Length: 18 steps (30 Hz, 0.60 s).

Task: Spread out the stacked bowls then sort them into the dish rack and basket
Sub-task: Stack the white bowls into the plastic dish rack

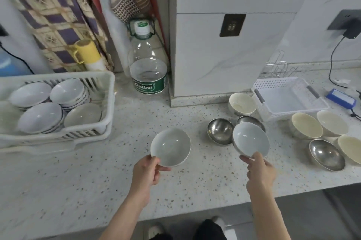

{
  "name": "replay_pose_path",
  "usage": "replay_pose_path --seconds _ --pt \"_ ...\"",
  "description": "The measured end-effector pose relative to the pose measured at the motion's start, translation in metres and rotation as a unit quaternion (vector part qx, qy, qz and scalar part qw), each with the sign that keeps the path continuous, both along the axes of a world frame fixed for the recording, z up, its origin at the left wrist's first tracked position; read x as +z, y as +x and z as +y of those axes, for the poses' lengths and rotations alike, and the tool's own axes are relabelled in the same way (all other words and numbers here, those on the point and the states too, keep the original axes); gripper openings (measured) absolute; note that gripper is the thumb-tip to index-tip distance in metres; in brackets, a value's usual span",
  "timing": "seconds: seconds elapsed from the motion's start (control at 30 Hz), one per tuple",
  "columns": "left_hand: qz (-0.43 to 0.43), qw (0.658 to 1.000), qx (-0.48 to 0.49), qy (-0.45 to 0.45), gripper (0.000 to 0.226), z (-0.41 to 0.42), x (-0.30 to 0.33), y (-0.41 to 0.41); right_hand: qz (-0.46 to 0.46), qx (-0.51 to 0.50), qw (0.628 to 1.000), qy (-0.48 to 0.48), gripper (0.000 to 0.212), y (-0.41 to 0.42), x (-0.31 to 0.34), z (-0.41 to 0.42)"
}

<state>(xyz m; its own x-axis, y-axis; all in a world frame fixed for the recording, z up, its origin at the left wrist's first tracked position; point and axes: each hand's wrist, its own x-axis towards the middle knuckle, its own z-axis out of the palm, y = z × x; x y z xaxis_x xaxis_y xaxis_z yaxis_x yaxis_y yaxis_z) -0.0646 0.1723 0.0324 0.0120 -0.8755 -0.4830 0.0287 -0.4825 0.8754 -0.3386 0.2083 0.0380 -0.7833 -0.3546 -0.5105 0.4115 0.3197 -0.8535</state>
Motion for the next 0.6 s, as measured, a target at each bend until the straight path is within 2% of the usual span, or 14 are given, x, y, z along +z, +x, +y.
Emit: replay_pose_path --seconds 0.17,0.43,0.6 --pt "0.017 0.999 0.045 -0.008 0.02 -0.001 0.003 0.034 0.006 0.079 0.997 -0.005 0.015 0.038 0.01 -0.016" --pt "0.054 0.989 0.128 -0.04 0.021 -0.022 0.015 0.04 0.024 0.215 0.976 -0.004 0.016 0.07 0.017 -0.063" --pt "0.058 0.983 0.165 -0.058 0.022 -0.032 0.025 0.057 0.017 0.261 0.965 -0.027 0.01 0.091 0.022 -0.084"
